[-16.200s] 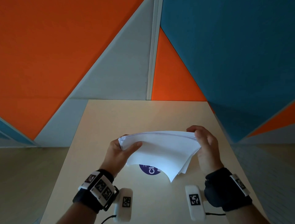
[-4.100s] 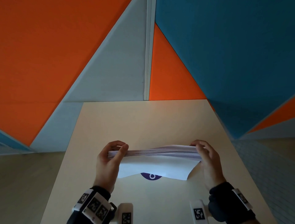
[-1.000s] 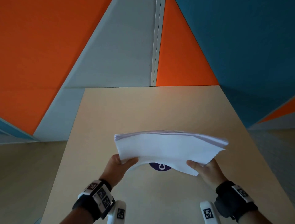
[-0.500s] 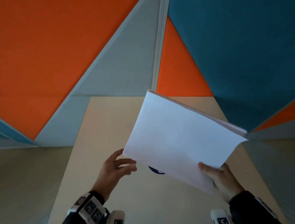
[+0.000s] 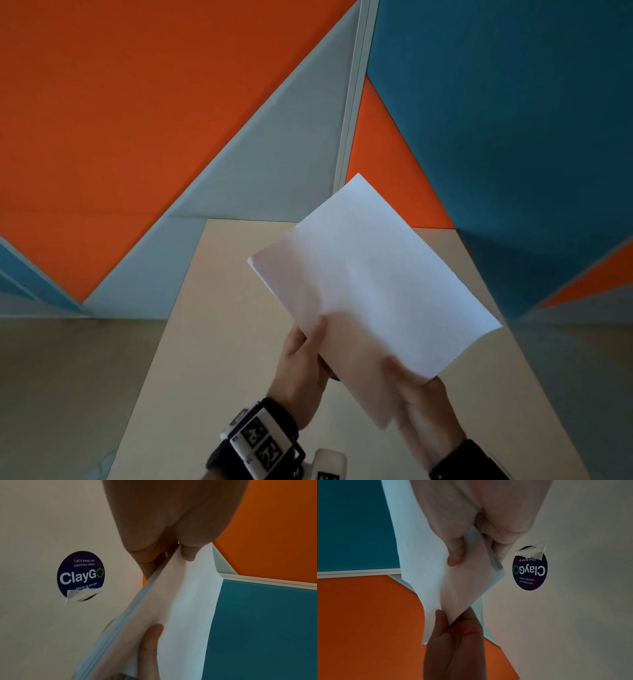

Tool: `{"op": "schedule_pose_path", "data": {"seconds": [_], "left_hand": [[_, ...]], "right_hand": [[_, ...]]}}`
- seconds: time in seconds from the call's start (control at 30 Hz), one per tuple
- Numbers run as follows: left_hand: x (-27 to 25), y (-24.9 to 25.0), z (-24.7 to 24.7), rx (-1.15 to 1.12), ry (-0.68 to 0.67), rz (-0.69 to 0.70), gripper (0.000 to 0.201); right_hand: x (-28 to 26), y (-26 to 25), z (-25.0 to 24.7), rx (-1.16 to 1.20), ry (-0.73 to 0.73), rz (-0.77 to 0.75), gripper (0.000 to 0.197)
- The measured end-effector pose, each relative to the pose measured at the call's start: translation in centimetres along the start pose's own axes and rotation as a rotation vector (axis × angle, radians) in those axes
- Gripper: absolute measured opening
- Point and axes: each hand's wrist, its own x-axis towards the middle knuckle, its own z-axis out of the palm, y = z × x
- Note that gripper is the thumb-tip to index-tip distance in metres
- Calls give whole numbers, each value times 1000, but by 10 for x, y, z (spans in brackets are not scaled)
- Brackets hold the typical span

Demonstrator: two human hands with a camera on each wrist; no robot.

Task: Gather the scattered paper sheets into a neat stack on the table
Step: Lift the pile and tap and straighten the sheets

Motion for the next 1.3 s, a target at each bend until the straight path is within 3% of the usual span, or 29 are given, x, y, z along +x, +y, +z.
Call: {"op": "schedule_pose_path", "data": {"seconds": [0.17, 0.23, 0.4, 0.57, 0.8, 1.1, 1.3], "left_hand": [[0, 14, -13, 19, -107, 38, 31], [-1, 24, -20, 70, -175, 48, 33], [1, 47, -37, 185, -216, 48, 27], [0, 52, -39, 361, -270, 37, 30], [10, 14, -38, 546, -124, 227, 24], [20, -34, -61, 495, 12, 113, 18], [26, -37, -60, 538, 45, 137, 10]], "right_hand": [[0, -18, -17, 55, -34, -2, 58], [4, -34, -35, 55, -17, -16, 52], [13, -80, -69, -191, -88, -77, 64], [32, -96, -48, -479, -227, -106, 64], [55, -72, -31, -685, -73, -250, 16], [62, -24, -48, -691, -9, -150, 19], [66, -19, -48, -661, -20, -117, 26]]}}
